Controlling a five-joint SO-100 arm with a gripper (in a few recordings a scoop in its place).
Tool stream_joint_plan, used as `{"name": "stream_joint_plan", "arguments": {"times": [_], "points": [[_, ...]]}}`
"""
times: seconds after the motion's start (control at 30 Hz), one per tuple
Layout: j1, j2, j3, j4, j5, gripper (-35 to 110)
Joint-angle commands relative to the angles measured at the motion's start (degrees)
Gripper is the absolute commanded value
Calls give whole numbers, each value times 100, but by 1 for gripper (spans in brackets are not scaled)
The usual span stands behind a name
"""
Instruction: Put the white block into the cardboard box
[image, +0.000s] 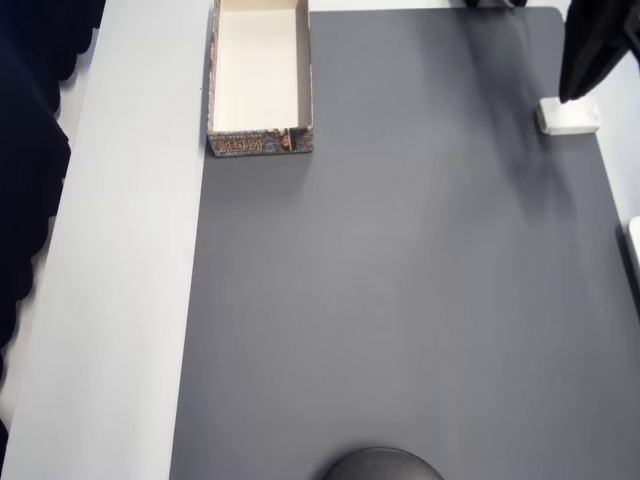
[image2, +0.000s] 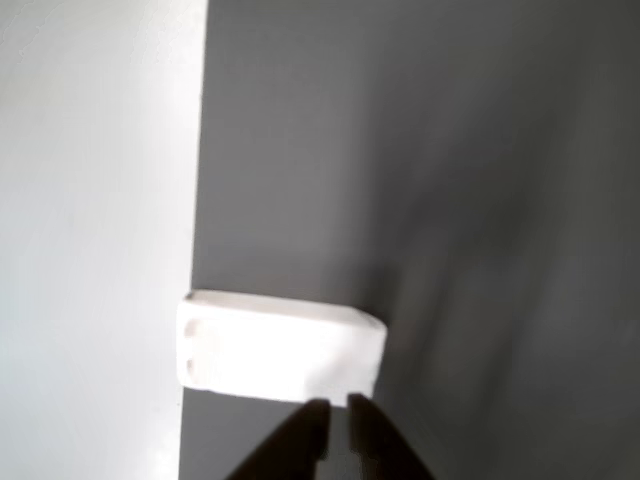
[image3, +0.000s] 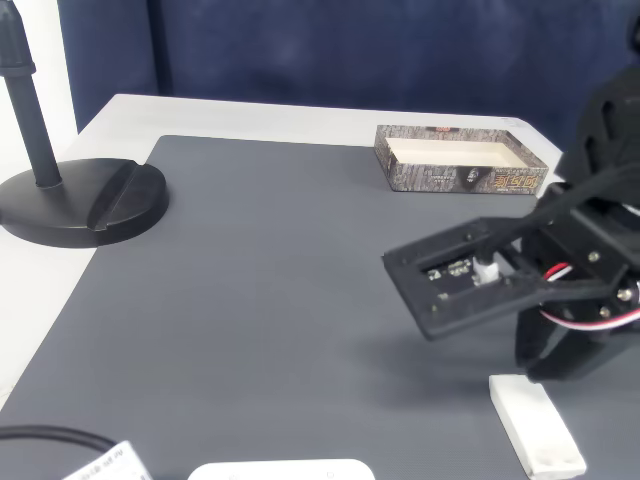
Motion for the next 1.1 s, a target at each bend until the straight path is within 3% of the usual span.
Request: {"name": "stream_joint_plan", "arguments": {"times": [0.0, 0.43, 0.6, 0.8, 1.07], "points": [[-105, -35, -387, -53, 352, -1], [97, -105, -589, 264, 3700, -2], [97, -105, -633, 492, 4096, -2], [114, -167, -659, 861, 5818, -2], [97, -255, -905, 598, 7980, -2]]}}
